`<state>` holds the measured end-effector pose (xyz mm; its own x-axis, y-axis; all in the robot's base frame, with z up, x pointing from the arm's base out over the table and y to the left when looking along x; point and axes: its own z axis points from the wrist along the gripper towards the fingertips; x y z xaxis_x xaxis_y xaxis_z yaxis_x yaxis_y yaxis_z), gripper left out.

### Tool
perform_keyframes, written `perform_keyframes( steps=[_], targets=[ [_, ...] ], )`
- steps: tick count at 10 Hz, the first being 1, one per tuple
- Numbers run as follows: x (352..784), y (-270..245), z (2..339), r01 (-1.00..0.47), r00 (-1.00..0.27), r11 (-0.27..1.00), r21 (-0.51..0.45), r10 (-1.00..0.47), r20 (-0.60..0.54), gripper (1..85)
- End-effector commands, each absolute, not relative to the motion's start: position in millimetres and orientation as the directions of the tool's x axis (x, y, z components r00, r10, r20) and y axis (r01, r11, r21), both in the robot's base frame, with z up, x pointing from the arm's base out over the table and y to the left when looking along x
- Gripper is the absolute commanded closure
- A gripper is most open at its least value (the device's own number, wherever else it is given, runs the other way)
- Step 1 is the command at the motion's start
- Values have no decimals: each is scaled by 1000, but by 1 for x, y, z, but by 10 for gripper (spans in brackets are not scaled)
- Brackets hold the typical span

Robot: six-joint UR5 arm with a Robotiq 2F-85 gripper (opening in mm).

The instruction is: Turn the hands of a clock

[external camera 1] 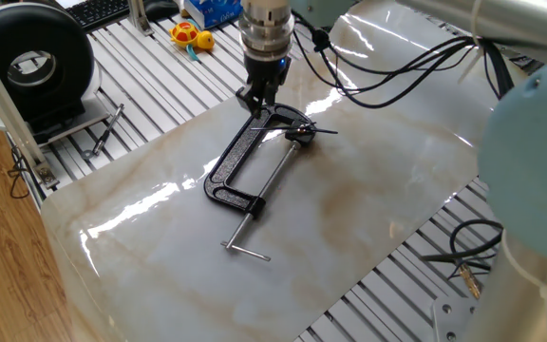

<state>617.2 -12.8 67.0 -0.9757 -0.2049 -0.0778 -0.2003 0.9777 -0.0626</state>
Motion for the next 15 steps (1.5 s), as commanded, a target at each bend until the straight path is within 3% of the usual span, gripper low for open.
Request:
perform_keyframes(
  steps=[1, 10, 15],
  targets=[
    [618, -19, 48, -197, -976, 979, -56, -201, -82, 413],
    [608, 7, 41, -214, -973, 976, -41, -217, -84, 393],
    [613, -8, 35, -245, -963, 967, -65, -250, -102, 403]
  ],
)
